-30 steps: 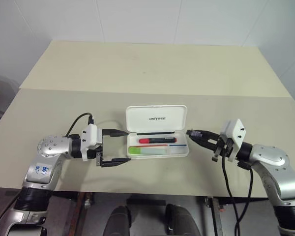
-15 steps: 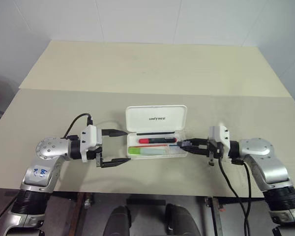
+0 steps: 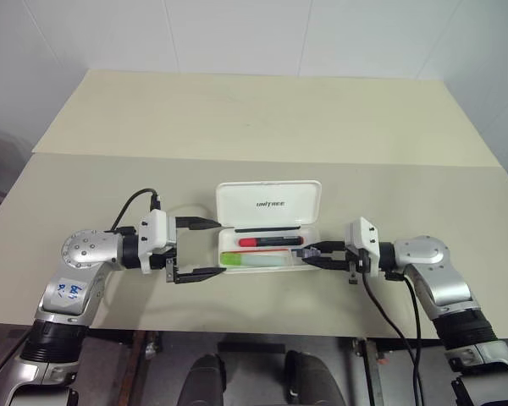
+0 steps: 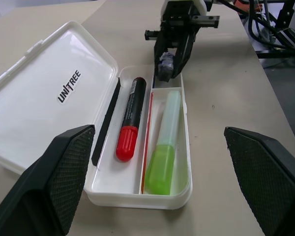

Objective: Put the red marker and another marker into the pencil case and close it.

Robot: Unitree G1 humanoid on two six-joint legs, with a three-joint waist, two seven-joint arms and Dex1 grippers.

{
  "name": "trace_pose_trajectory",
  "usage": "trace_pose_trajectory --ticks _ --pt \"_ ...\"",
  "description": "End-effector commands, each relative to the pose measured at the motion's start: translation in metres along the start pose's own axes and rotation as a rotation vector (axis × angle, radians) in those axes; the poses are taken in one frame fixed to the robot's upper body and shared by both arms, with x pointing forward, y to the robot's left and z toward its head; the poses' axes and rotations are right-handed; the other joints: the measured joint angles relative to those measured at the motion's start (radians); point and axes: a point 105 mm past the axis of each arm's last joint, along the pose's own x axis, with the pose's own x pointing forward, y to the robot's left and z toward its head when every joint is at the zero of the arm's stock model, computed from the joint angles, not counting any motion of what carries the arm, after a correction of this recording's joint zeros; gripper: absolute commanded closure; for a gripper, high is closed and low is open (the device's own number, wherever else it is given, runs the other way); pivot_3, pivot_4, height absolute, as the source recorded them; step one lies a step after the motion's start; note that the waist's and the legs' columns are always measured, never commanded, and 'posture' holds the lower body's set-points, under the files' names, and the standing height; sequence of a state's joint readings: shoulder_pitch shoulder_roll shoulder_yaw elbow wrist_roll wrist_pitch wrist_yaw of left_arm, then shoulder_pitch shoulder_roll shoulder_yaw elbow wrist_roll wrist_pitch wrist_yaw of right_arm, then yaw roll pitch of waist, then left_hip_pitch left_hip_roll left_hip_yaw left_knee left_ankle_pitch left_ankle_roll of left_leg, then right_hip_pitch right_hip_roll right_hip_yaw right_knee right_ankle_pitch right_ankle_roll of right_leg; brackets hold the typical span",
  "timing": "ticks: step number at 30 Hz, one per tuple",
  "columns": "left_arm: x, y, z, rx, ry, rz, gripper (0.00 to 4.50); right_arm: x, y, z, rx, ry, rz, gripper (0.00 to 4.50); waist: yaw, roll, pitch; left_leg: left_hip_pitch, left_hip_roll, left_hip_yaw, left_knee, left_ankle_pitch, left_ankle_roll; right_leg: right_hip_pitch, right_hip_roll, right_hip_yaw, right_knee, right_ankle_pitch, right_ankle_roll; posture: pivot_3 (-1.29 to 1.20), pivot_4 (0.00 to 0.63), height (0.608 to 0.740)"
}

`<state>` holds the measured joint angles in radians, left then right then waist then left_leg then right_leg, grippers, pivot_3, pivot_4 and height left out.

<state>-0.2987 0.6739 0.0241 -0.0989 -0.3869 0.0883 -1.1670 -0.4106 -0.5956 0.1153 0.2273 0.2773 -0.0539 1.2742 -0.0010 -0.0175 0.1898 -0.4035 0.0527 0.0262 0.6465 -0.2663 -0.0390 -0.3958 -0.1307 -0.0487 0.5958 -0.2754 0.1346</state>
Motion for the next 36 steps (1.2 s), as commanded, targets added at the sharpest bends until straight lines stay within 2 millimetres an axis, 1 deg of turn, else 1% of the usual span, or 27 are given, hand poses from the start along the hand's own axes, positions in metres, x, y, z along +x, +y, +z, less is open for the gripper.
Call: trace_pose_trajectory --ticks 1,3,6,9,12,14,17,19,20,21,22,24,33,36 --pt "-0.004 0.005 0.005 0.030 0.003 0.010 0.00 0.000 -0.007 0.011 -0.067 -0.028 -0.008 1.92 0.000 0.000 0.000 0.000 0.000 0.000 0.000 0.000 0.000 0.000 0.000 0.000 0.000 0.000 0.000 0.00 0.150 0.740" --pt "-0.004 0.007 0.005 0.033 0.003 0.014 0.00 0.000 -0.011 0.016 -0.091 -0.033 -0.010 1.23 0.000 0.000 0.000 0.000 0.000 0.000 0.000 0.000 0.000 0.000 0.000 0.000 0.000 0.000 0.000 0.00 0.150 0.740" --pt "-0.004 0.009 0.006 0.038 0.000 0.022 0.00 0.000 -0.014 0.028 -0.134 -0.051 -0.007 0.09 0.000 0.000 0.000 0.000 0.000 0.000 0.000 0.000 0.000 0.000 0.000 0.000 0.000 0.000 0.000 0.00 0.150 0.740" --pt "-0.004 0.011 0.006 0.035 -0.005 0.034 0.00 -0.001 -0.015 0.038 -0.139 -0.076 -0.010 0.04 0.001 0.000 0.000 0.000 0.000 0.000 0.000 0.000 0.000 0.000 0.000 0.000 0.000 0.000 0.000 0.00 0.150 0.740" --pt "-0.005 0.014 0.008 0.031 -0.011 0.055 0.00 -0.008 -0.014 0.053 -0.107 -0.127 -0.030 0.04 0.001 0.000 0.000 0.000 0.000 0.000 0.000 0.000 0.000 0.000 0.000 0.000 0.000 0.000 0.000 0.00 0.150 0.740" --pt "-0.007 0.016 0.007 0.032 -0.009 0.074 0.00 -0.013 -0.014 0.059 -0.101 -0.140 -0.049 0.04 0.002 0.000 0.000 0.000 0.000 0.000 0.000 0.000 0.000 0.000 0.000 0.000 0.001 0.000 0.000 0.00 0.150 0.740" --pt "-0.011 0.019 0.007 0.032 -0.012 0.086 0.00 -0.026 -0.017 0.067 -0.088 -0.156 -0.109 0.04 0.004 0.000 0.000 0.000 0.000 0.000 0.000 0.000 0.000 0.000 0.000 0.000 0.000 0.000 0.000 0.00 0.150 0.740" --pt "-0.014 0.020 0.007 0.027 -0.018 0.090 0.00 -0.040 -0.018 0.071 -0.076 -0.149 -0.149 0.04 0.005 0.000 0.000 0.000 0.000 0.000 0.000 0.000 0.000 0.000 0.000 0.000 0.000 0.000 0.000 0.00 0.150 0.740" --pt "-0.017 0.021 0.007 0.019 -0.027 0.092 0.00 -0.048 -0.019 0.069 -0.076 -0.128 -0.172 0.04 0.005 0.000 0.000 0.000 0.000 0.000 0.000 0.000 0.000 0.000 0.000 0.000 0.000 0.000 0.000 0.00 0.150 0.740" --pt "-0.018 0.022 0.007 0.013 -0.034 0.094 0.40 -0.054 -0.020 0.068 -0.077 -0.112 -0.188 0.00 0.004 0.000 0.000 0.000 0.000 0.000 0.000 0.000 0.000 0.000 0.000 0.000 0.000 0.000 0.000 0.00 0.150 0.740" --pt "-0.020 0.023 0.006 0.014 -0.037 0.098 0.64 -0.061 -0.022 0.066 -0.083 -0.089 -0.211 0.00 0.004 0.000 0.000 0.000 0.000 0.000 0.000 0.000 0.000 0.000 0.000 0.000 0.000 0.000 0.000 0.00 0.150 0.740" --pt "-0.022 0.025 0.005 0.016 -0.037 0.101 1.28 -0.068 -0.024 0.064 -0.089 -0.067 -0.236 0.00 0.003 0.000 0.000 0.000 0.000 0.000 0.000 0.000 0.000 0.000 0.000 0.000 0.000 0.000 0.000 0.00 0.150 0.740" --pt "-0.024 0.029 0.002 0.022 -0.045 0.115 4.45 -0.066 -0.026 0.069 -0.129 -0.078 -0.248 0.00 0.001 0.000 0.000 0.000 0.000 0.000 0.000 0.000 0.000 0.000 0.000 0.000 0.000 0.000 0.000 0.00 0.150 0.740" --pt "-0.028 0.036 0.003 0.033 -0.058 0.180 4.48 -0.068 -0.027 0.071 -0.135 -0.083 -0.249 0.00 0.003 0.000 0.000 0.000 0.000 0.000 0.000 0.000 0.000 0.000 0.000 0.000 0.000 0.000 0.000 0.00 0.150 0.740"
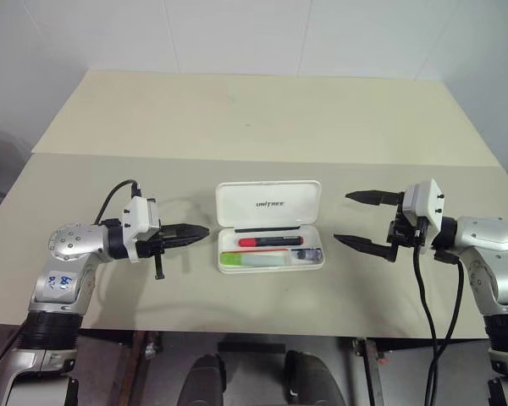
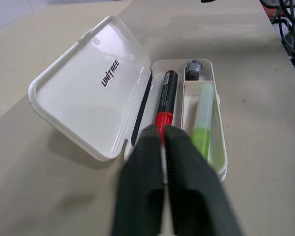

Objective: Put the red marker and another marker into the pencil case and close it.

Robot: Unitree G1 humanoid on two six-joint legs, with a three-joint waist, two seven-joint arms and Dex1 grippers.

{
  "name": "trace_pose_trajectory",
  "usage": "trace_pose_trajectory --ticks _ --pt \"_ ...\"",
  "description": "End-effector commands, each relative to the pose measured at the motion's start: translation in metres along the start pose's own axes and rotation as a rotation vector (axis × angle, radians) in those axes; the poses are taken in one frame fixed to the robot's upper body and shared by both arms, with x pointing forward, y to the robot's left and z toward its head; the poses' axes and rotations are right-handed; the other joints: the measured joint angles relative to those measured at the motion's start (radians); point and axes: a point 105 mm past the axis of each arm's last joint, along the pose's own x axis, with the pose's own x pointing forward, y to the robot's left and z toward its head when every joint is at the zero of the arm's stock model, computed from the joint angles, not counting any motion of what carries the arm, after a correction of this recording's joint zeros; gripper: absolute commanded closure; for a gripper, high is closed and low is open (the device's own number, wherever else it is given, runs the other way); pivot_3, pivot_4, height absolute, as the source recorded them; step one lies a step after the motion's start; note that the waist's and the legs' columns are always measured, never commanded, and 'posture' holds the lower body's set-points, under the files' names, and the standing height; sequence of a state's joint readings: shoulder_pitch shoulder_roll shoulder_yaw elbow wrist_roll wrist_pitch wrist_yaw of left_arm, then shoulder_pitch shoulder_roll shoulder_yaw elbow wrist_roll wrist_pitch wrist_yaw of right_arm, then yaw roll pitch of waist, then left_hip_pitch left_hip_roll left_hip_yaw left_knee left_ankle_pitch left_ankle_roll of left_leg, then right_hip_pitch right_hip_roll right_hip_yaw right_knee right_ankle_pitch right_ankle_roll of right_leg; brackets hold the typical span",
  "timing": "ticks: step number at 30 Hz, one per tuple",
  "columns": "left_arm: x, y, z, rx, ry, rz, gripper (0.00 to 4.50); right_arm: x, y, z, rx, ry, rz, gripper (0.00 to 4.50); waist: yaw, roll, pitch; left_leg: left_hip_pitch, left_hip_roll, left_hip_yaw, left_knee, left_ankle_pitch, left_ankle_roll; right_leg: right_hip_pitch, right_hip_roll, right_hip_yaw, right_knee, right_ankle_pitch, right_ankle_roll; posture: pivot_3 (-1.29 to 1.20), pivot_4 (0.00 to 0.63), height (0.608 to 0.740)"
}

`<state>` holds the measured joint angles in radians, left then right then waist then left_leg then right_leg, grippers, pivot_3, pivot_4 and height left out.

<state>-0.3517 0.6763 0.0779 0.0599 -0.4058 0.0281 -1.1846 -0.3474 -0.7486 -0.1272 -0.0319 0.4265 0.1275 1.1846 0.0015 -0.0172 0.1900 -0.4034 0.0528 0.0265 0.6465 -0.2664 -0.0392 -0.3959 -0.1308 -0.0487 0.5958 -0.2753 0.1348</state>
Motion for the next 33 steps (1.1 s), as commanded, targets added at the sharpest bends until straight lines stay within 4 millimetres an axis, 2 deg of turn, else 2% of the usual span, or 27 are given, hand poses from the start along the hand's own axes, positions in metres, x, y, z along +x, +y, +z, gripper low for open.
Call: trace_pose_trajectory --ticks 1,5,11,14,18,22,26,33 --pt "-0.008 0.016 0.010 0.053 -0.046 0.104 4.48 -0.003 -0.006 0.015 -0.057 -0.038 -0.013 0.00 0.001 0.000 0.000 0.000 0.000 0.000 0.000 0.000 0.000 0.000 0.000 0.000 0.000 0.000 0.000 0.00 0.150 0.740" --pt "-0.022 0.053 0.017 0.032 -0.127 0.400 4.48 -0.004 -0.008 0.012 -0.062 -0.024 -0.015 0.00 0.002 0.000 0.000 0.000 0.000 0.000 0.001 0.000 0.000 0.000 0.000 0.000 0.001 0.000 0.001 0.00 0.150 0.740" --pt "-0.014 0.071 -0.002 0.019 -0.025 0.524 4.48 0.000 -0.006 0.011 -0.066 -0.023 -0.011 0.00 0.001 0.000 0.000 0.000 0.000 0.000 0.001 0.000 0.000 0.000 0.000 0.000 0.001 0.001 0.001 0.00 0.150 0.740" --pt "0.006 0.075 -0.015 -0.007 0.025 0.509 4.48 0.002 -0.006 0.013 -0.075 -0.032 -0.018 0.00 0.007 0.000 0.000 0.000 0.000 0.000 0.001 0.000 0.000 0.000 0.000 0.000 0.001 0.001 0.001 0.00 0.150 0.740" --pt "0.026 0.080 -0.018 -0.024 0.030 0.482 4.48 0.004 -0.005 0.012 -0.075 -0.036 -0.026 0.00 0.020 0.000 0.000 0.000 0.000 0.000 0.001 0.001 -0.002 0.000 0.000 0.000 0.000 0.001 0.002 0.00 0.150 0.740" --pt "0.050 0.084 -0.004 -0.007 -0.041 0.415 4.48 0.007 -0.001 0.010 -0.070 -0.039 -0.027 0.00 0.024 0.000 0.000 -0.001 0.000 0.000 0.001 0.003 -0.005 0.000 0.000 0.000 0.000 0.001 0.002 0.00 0.150 0.740" --pt "0.058 0.081 0.005 0.005 -0.108 0.359 4.48 0.009 0.001 0.010 -0.068 -0.046 -0.035 0.00 0.024 0.000 0.000 -0.001 0.000 0.001 0.001 0.003 -0.005 0.000 0.000 0.000 0.000 0.002 0.003 0.00 0.150 0.740" --pt "0.064 0.056 0.026 0.051 -0.251 0.175 4.48 0.010 0.002 0.011 -0.067 -0.048 -0.049 0.00 0.023 0.000 0.000 -0.001 0.000 0.002 0.001 0.003 -0.005 0.000 0.000 0.000 0.000 0.002 0.003 0.00 0.150 0.740"
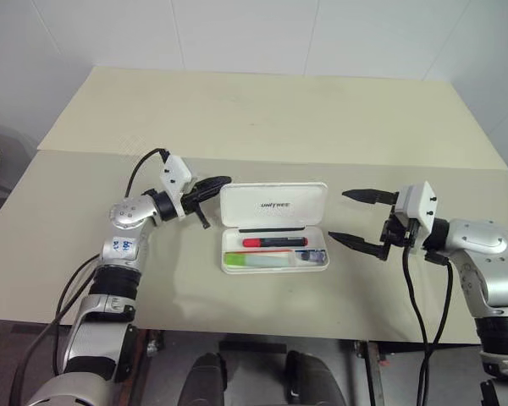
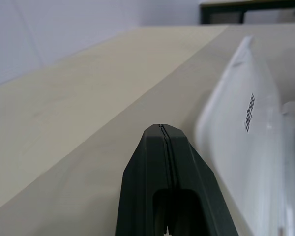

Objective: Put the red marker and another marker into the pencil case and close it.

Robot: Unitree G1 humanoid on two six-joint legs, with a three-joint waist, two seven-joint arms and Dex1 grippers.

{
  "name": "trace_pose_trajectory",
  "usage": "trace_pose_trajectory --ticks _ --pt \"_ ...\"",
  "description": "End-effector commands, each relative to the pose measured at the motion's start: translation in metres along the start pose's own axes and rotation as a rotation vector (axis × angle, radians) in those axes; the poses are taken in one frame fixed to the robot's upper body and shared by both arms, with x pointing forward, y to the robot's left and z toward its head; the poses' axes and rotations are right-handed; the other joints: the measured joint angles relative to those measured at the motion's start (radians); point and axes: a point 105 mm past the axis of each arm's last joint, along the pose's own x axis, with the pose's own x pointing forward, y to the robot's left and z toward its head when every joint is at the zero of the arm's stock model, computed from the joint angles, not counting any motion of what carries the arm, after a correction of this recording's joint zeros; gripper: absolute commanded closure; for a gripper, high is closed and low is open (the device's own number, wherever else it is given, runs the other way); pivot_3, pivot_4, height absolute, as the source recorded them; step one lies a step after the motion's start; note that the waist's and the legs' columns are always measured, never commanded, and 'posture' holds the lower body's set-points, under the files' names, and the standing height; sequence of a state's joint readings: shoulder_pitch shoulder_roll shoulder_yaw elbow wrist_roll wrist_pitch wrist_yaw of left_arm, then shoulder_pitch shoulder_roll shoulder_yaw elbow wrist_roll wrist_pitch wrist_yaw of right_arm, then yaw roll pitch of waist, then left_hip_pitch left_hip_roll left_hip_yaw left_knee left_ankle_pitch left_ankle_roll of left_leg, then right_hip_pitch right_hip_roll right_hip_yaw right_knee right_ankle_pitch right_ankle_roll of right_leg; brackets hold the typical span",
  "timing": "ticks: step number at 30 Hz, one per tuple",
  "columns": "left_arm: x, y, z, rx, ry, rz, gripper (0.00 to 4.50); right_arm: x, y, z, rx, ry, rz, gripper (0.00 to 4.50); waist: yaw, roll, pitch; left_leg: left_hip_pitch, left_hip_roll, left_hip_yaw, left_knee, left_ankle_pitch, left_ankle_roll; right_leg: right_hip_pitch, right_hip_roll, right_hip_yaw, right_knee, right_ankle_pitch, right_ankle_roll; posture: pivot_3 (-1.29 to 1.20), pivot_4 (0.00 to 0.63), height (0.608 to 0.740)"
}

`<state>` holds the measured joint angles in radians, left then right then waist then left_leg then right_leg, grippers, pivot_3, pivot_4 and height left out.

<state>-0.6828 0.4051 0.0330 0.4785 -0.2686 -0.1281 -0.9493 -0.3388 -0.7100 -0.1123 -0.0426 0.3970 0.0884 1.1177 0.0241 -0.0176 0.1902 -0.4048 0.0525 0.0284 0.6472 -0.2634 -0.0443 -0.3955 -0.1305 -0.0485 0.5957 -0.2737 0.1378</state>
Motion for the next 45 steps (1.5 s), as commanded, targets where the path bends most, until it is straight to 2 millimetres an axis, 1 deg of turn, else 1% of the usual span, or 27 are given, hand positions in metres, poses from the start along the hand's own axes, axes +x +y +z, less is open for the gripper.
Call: trace_pose_trajectory --ticks 1,6,8,10,12,16,19,25,28,32,37,40,43,45 --pt "0.000 -0.013 0.024 0.059 -0.114 -0.108 4.48 0.001 0.002 0.013 -0.041 -0.032 -0.002 0.00 0.000 0.000 0.000 0.000 0.000 0.000 0.000 0.000 0.000 0.000 0.000 0.000 0.000 0.000 0.000 0.00 0.150 0.740" --pt "0.001 -0.026 0.024 0.107 -0.092 -0.215 4.48 -0.003 0.000 0.016 -0.036 -0.031 -0.021 0.00 0.003 0.000 0.000 0.000 0.000 0.000 0.001 0.000 0.000 0.000 0.000 0.000 -0.002 0.000 0.000 0.00 0.150 0.740" --pt "0.002 -0.037 0.020 0.159 -0.046 -0.312 4.48 -0.007 -0.002 0.019 -0.027 -0.037 -0.038 0.00 0.003 0.000 0.000 0.000 0.000 0.000 0.001 0.000 0.000 0.000 0.000 0.000 -0.002 0.000 0.000 0.00 0.150 0.740" --pt "0.001 -0.050 0.012 0.218 0.018 -0.418 4.48 -0.010 -0.005 0.023 -0.017 -0.044 -0.050 0.00 0.002 0.000 0.000 0.000 0.000 0.000 0.001 0.000 0.000 0.000 0.000 0.000 -0.002 0.000 0.000 0.00 0.150 0.740" --pt "0.001 -0.059 0.005 0.239 0.058 -0.485 4.48 -0.011 -0.006 0.025 -0.010 -0.047 -0.054 0.00 0.002 0.000 0.000 0.000 0.000 0.000 0.001 0.000 0.000 0.000 0.000 0.000 -0.002 0.000 0.000 0.00 0.150 0.740" --pt "0.005 -0.070 0.001 0.234 0.067 -0.548 4.48 -0.014 -0.007 0.029 -0.001 -0.050 -0.062 0.00 0.002 0.000 0.000 0.000 0.000 0.000 0.001 -0.001 0.001 0.000 0.000 0.000 -0.002 0.000 0.000 0.00 0.150 0.740" --pt "0.011 -0.084 -0.004 0.223 0.076 -0.606 4.48 -0.017 -0.010 0.032 -0.004 -0.045 -0.076 0.00 0.002 0.000 0.000 0.000 0.000 0.000 0.001 -0.002 0.003 0.000 0.000 0.000 -0.002 0.000 0.000 0.00 0.150 0.740" --pt "0.023 -0.106 -0.025 0.178 0.159 -0.662 4.48 -0.018 -0.007 0.032 -0.001 -0.048 -0.098 0.00 0.004 0.000 0.000 0.000 0.000 0.000 0.001 -0.002 0.003 0.000 0.000 0.000 -0.002 0.000 0.000 0.00 0.150 0.740" --pt "0.026 -0.109 -0.034 0.172 0.202 -0.658 4.48 -0.016 -0.004 0.033 0.002 -0.055 -0.105 0.00 0.007 0.001 0.000 0.001 0.000 0.000 0.002 -0.002 0.004 0.001 -0.001 0.000 -0.002 0.000 0.000 0.00 0.150 0.740" --pt "0.025 -0.113 -0.045 0.243 0.267 -0.689 4.48 -0.014 0.004 0.039 0.006 -0.083 -0.114 0.00 0.019 0.002 -0.001 0.002 0.000 -0.001 0.004 -0.003 0.006 0.003 -0.001 0.000 -0.002 0.001 -0.001 0.00 0.150 0.740" --pt "0.028 -0.113 -0.047 0.255 0.283 -0.674 4.48 -0.011 0.010 0.041 0.017 -0.098 -0.118 0.00 0.027 0.002 -0.002 0.002 0.000 -0.001 0.005 -0.002 0.008 0.004 -0.001 0.000 -0.003 0.003 -0.004 0.00 0.150 0.740" --pt "0.033 -0.114 -0.041 0.235 0.251 -0.645 4.48 -0.010 0.014 0.039 0.026 -0.100 -0.118 0.00 0.028 0.002 -0.002 0.002 0.000 -0.001 0.005 -0.001 0.009 0.004 -0.001 0.000 -0.003 0.004 -0.005 0.00 0.150 0.740" --pt "0.036 -0.106 -0.023 0.156 0.160 -0.563 4.48 -0.006 0.016 0.035 0.047 -0.104 -0.115 0.00 0.027 0.002 -0.002 0.002 0.000 -0.001 0.005 -0.001 0.009 0.004 -0.001 0.000 -0.003 0.004 -0.006 0.00 0.150 0.740" --pt "0.034 -0.098 -0.008 0.112 0.097 -0.513 4.48 -0.004 0.016 0.031 0.058 -0.104 -0.112 0.00 0.026 0.002 -0.002 0.001 0.000 -0.001 0.004 -0.001 0.009 0.003 -0.001 0.000 -0.003 0.004 -0.006 0.00 0.150 0.740"
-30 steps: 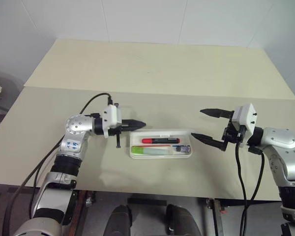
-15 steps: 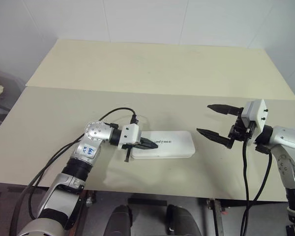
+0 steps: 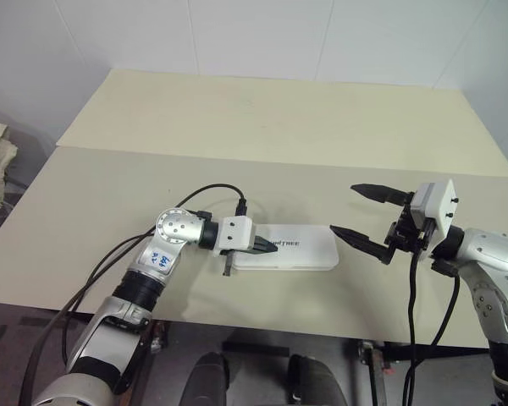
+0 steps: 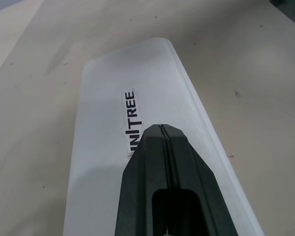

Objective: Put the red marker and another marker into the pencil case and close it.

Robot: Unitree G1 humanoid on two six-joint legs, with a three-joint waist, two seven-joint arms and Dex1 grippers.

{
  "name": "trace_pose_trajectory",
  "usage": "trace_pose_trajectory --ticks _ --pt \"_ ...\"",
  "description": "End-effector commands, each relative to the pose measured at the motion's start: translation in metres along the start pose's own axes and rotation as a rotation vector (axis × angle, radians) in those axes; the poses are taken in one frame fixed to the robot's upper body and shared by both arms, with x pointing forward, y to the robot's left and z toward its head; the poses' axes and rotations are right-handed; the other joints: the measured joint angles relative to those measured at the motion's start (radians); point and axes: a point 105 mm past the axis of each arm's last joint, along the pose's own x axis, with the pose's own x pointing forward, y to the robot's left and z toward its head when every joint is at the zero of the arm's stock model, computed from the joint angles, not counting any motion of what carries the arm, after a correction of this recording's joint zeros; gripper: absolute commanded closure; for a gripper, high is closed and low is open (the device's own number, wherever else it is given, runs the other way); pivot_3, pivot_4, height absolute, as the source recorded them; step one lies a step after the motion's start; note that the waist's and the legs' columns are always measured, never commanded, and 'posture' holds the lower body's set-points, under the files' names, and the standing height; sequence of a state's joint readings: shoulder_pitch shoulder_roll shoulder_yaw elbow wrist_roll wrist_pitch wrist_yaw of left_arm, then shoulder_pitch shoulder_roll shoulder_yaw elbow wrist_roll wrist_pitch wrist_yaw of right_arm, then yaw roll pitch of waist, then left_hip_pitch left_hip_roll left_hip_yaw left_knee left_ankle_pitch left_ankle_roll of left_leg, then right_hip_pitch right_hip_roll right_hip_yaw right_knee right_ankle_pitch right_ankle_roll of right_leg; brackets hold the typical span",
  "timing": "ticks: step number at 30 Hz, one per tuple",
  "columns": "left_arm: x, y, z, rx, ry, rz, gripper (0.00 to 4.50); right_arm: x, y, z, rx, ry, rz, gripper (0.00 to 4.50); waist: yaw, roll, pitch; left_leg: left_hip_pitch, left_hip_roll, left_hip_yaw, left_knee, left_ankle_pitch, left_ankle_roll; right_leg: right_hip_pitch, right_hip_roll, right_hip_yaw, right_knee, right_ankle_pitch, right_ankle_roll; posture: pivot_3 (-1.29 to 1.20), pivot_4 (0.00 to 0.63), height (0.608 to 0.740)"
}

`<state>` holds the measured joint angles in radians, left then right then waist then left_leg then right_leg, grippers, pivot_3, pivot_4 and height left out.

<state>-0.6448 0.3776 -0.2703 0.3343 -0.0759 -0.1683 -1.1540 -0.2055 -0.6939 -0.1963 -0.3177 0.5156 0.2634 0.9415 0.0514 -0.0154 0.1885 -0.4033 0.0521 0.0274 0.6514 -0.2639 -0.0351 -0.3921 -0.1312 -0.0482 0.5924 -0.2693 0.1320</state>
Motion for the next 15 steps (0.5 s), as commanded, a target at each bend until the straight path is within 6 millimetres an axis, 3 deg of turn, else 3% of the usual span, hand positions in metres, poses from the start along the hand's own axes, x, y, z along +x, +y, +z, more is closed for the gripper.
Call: trace_pose_trajectory --ticks 1,6,9,12,15 --pt "-0.008 0.005 0.020 -0.066 -0.129 0.061 4.48 0.003 0.003 0.003 -0.008 -0.030 0.007 0.00 -0.002 0.000 0.000 0.000 0.000 0.000 0.000 0.000 0.000 -0.001 0.000 0.000 0.000 0.001 0.001 0.00 0.150 0.740" --pt "-0.044 0.008 0.036 -0.105 -0.219 0.128 4.48 0.005 0.000 -0.009 0.022 -0.019 0.005 0.00 -0.020 0.000 0.000 -0.001 0.000 0.000 -0.003 0.000 0.000 -0.003 0.001 0.000 0.000 0.000 0.002 0.00 0.150 0.740" --pt "-0.066 0.004 0.034 -0.152 -0.226 0.167 4.48 0.003 -0.001 -0.018 0.035 -0.001 -0.004 0.00 -0.033 0.000 0.000 -0.001 0.000 0.000 -0.004 0.000 0.000 -0.003 0.000 0.000 0.000 0.000 0.002 0.00 0.150 0.740" --pt "-0.076 -0.002 0.031 -0.184 -0.199 0.181 3.86 0.001 -0.002 -0.024 0.033 0.012 -0.011 0.00 -0.032 0.000 0.000 -0.001 0.000 0.000 -0.004 0.000 0.000 -0.003 0.000 0.000 0.000 0.000 0.002 0.00 0.150 0.740" --pt "-0.093 -0.011 0.028 -0.194 -0.169 0.221 2.90 -0.008 -0.004 -0.026 -0.024 0.018 -0.020 0.00 -0.029 0.000 0.000 -0.001 0.000 0.000 -0.004 0.000 0.000 -0.003 0.000 0.000 0.000 0.000 0.002 0.00 0.150 0.740"
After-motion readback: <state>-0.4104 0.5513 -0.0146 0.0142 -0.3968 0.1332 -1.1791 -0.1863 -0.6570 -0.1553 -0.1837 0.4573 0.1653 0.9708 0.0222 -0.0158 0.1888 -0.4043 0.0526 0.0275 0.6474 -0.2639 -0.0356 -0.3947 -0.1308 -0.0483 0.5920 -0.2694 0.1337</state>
